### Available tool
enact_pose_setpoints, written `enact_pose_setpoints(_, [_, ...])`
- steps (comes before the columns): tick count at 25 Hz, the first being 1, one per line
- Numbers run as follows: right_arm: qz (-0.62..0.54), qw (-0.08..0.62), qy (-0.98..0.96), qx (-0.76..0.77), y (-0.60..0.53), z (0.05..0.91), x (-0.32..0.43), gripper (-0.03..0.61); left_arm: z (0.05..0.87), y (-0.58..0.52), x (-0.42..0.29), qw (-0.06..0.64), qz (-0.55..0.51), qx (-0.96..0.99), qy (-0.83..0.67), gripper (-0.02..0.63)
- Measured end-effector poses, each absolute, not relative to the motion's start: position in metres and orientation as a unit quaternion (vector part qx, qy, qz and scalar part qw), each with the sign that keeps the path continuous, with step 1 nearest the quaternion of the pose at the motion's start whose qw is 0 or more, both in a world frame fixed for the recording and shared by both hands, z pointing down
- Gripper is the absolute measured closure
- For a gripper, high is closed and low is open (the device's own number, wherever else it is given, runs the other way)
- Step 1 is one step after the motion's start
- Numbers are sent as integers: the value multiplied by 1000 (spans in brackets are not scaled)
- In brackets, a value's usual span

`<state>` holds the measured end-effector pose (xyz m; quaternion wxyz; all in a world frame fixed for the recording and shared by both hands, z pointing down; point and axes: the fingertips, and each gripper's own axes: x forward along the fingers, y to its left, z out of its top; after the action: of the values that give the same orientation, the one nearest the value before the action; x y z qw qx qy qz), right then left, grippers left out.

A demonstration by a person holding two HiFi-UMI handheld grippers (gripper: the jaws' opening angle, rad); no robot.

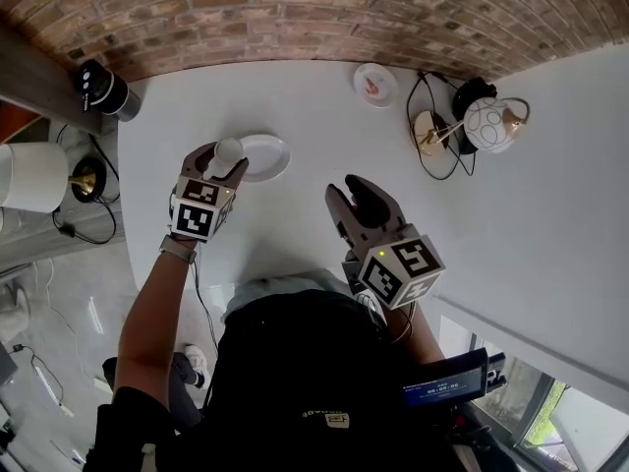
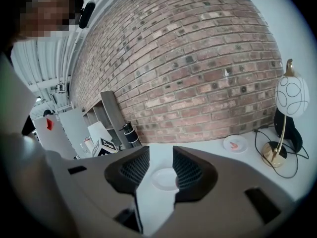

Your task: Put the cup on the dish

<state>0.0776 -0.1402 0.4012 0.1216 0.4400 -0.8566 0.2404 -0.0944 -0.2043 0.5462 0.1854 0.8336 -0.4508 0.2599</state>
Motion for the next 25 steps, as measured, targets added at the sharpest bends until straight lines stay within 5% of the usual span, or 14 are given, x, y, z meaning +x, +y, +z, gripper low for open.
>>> enact_pose_setpoints(25, [248,148,-832,474,-136,412,102,431,610,-216,-71,175,275,836,-441,350])
